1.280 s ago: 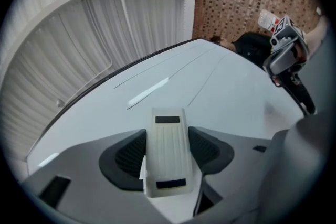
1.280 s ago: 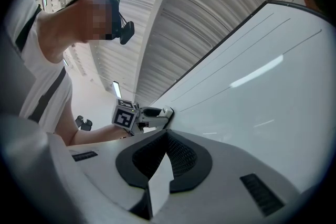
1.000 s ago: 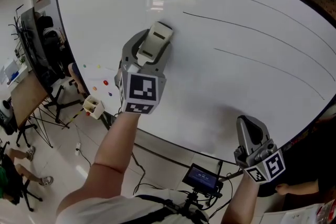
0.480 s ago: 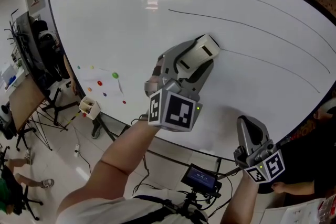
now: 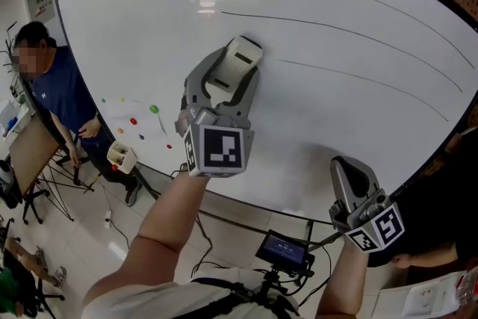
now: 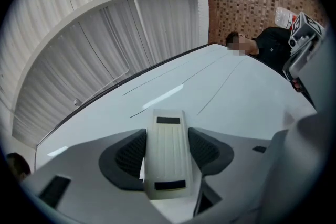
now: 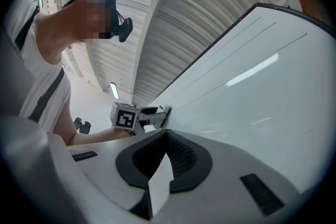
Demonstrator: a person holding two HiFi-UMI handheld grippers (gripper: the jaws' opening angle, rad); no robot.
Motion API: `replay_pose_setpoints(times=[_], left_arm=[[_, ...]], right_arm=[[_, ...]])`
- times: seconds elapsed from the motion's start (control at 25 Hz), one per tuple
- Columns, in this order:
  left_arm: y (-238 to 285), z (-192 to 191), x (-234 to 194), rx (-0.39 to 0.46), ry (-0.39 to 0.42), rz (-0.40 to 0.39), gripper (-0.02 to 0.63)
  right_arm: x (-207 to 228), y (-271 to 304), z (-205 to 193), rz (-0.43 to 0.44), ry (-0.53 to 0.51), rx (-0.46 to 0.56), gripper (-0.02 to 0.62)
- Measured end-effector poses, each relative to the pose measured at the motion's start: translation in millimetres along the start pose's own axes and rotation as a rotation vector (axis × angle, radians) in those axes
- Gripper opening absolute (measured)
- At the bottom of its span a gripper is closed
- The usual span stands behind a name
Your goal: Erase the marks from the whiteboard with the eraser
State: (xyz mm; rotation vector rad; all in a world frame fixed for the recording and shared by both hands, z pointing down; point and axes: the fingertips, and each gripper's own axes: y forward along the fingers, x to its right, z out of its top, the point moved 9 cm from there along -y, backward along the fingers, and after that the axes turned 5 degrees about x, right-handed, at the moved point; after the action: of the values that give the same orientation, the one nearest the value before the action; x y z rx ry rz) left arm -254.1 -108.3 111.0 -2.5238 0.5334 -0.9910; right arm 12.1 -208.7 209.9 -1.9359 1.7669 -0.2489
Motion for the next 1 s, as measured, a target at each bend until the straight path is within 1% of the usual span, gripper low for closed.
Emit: replay_pose_setpoints(times=[0.24,0.32,0.4,0.48,0.52,0.56,0.6,0.68,0.84,0.92,1.0], left_arm=[[0.3,13.8,37.6,0.031,0.006,-0.073,0.272],[4.0,19.6,49.1,0.057,0.015,-0.102,0.272],[10.2,22.5,60.8,0.11,0.022,-0.168,0.273],[13.6,21.2,76.1,0.144,0.062,-0.251,0.273],[14.4,19.7,82.5,0.156,0.085,-0.271,0.274],[14.9,17.9,86.6,0.173,0.088,-0.277,0.277],[14.5,15.5,87.3,0.181,0.074,-0.272,0.278],[12.6,8.5,78.7,0.162,0.041,-0.236,0.278],[9.5,-3.9,52.6,0.129,0.035,-0.119,0.279],[9.0,-2.8,51.5,0.125,0.044,-0.079,0.273],[9.4,1.8,57.5,0.124,0.076,-0.067,0.272]], right_arm=[[1.3,-16.2,-1.8,-0.018,-0.003,-0.003,0.015],[8.9,-21.2,-2.4,-0.017,-0.016,0.007,0.015],[17.0,-21.8,-4.9,-0.008,-0.019,0.017,0.015],[18.2,-23.7,-9.2,-0.003,-0.002,0.018,0.015],[18.1,-25.7,-11.2,-0.007,0.001,0.015,0.015],[17.9,-27.6,-13.2,-0.011,0.003,0.012,0.015],[17.3,-29.1,-15.3,-0.01,0.007,0.009,0.015],[16.7,-32.1,-17.1,-0.014,0.01,0.002,0.015],[16.6,-35.6,-17.1,-0.035,0.004,0.001,0.015],[16.7,-37.0,-18.1,-0.042,0.006,0.001,0.015],[16.2,-37.6,-19.0,-0.046,0.007,0.0,0.015]])
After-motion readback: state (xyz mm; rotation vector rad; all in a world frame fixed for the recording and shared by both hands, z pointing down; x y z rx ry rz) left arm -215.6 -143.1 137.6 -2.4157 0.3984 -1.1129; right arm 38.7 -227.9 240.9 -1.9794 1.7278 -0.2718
